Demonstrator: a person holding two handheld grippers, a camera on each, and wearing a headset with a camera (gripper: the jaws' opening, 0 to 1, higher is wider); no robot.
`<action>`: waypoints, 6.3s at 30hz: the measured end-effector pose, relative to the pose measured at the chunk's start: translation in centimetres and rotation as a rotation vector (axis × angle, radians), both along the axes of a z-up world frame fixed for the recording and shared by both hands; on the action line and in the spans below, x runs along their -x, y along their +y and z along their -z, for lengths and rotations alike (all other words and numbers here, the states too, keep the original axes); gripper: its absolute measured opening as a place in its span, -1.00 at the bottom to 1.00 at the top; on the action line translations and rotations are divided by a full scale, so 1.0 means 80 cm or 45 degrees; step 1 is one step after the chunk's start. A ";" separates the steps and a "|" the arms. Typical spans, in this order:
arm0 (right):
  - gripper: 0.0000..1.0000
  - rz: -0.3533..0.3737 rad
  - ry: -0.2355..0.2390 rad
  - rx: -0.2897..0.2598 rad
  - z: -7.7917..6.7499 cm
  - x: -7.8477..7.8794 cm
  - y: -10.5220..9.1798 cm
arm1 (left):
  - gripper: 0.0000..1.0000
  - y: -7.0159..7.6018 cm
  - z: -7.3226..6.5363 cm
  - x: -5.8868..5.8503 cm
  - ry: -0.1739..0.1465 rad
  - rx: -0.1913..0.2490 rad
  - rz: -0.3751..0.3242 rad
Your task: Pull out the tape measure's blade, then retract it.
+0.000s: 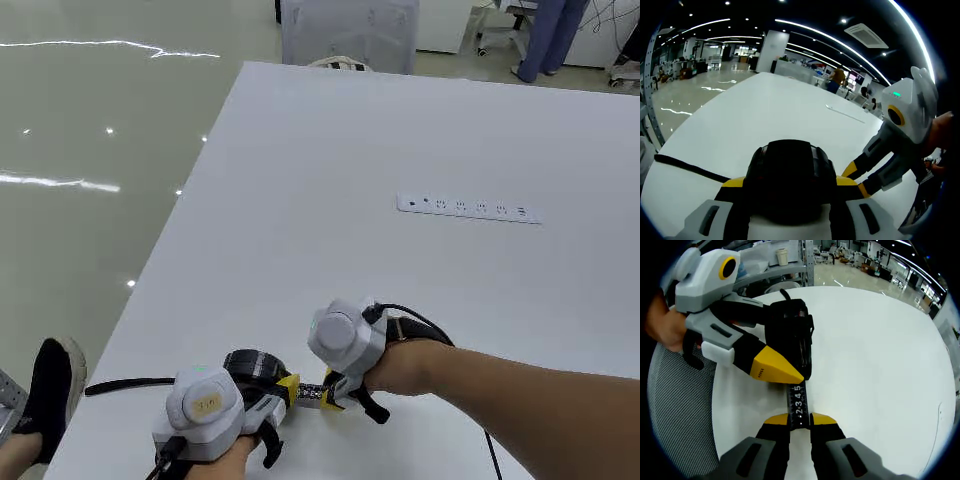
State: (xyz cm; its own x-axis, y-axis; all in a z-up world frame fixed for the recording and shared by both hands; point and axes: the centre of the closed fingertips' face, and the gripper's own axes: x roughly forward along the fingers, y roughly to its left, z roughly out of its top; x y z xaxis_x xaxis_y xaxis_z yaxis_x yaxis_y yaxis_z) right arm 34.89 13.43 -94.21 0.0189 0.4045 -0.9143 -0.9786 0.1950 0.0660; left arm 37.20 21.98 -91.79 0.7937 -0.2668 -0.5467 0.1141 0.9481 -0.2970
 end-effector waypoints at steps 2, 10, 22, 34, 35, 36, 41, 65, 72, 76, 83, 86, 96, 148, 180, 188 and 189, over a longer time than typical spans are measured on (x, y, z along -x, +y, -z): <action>-0.71 -0.001 0.001 0.000 -0.001 0.000 0.000 | 0.23 0.000 0.000 0.000 0.002 0.001 0.002; -0.71 0.010 0.015 -0.031 -0.002 0.000 0.006 | 0.23 0.000 0.000 0.000 0.003 0.001 0.005; -0.71 0.024 0.021 -0.052 -0.003 -0.001 0.016 | 0.23 0.000 0.000 0.000 0.004 0.013 0.006; -0.71 0.034 0.017 -0.093 -0.003 -0.003 0.027 | 0.23 0.001 -0.001 -0.001 0.001 0.030 -0.003; -0.71 0.039 0.018 -0.094 -0.002 -0.003 0.028 | 0.23 0.001 -0.001 -0.001 0.000 0.030 -0.002; -0.71 0.039 0.018 -0.095 -0.002 -0.003 0.028 | 0.23 0.001 0.000 -0.001 0.000 0.032 -0.004; -0.71 0.036 0.017 -0.102 -0.002 -0.003 0.031 | 0.23 0.000 -0.001 -0.001 -0.001 0.035 -0.003; -0.73 0.050 0.021 -0.143 -0.007 -0.002 0.029 | 0.23 0.001 -0.002 0.000 0.004 0.057 -0.012; -0.73 0.038 0.011 -0.144 -0.006 -0.003 0.034 | 0.23 0.001 -0.001 -0.001 0.006 0.058 -0.011; -0.73 0.035 0.009 -0.155 -0.006 -0.003 0.038 | 0.23 0.001 -0.002 -0.001 0.005 0.060 -0.009; -0.73 0.029 0.009 -0.167 -0.006 -0.004 0.045 | 0.23 0.001 -0.002 -0.001 0.007 0.057 -0.003; -0.73 0.024 0.008 -0.171 -0.006 -0.004 0.046 | 0.23 0.001 -0.002 -0.001 0.005 0.057 -0.002; -0.73 0.022 0.004 -0.183 -0.006 -0.005 0.049 | 0.23 0.001 -0.002 -0.001 0.004 0.059 -0.003; 0.30 0.283 -0.203 -0.347 -0.074 0.006 -0.019 | 1.00 0.021 -0.066 0.022 -0.122 -0.149 0.507; 0.87 0.890 -0.360 -0.536 -0.112 0.067 -0.193 | 1.00 0.113 -0.097 0.048 -0.137 -0.061 0.549; 1.00 1.048 -0.408 -0.582 -0.125 0.090 -0.250 | 1.00 0.125 -0.104 0.067 -0.155 -0.078 0.585; 1.00 1.057 -0.420 -0.560 -0.125 0.097 -0.258 | 1.00 0.128 -0.106 0.067 -0.157 -0.073 0.574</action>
State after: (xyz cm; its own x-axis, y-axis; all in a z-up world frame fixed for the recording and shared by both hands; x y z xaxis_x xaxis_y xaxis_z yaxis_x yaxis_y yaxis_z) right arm 27.16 -7.24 -84.21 0.6757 0.4493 -0.5844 -0.5251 0.8498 0.0462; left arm 31.82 32.25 -83.33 0.6656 -0.5720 -0.4794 0.5494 0.8103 -0.2041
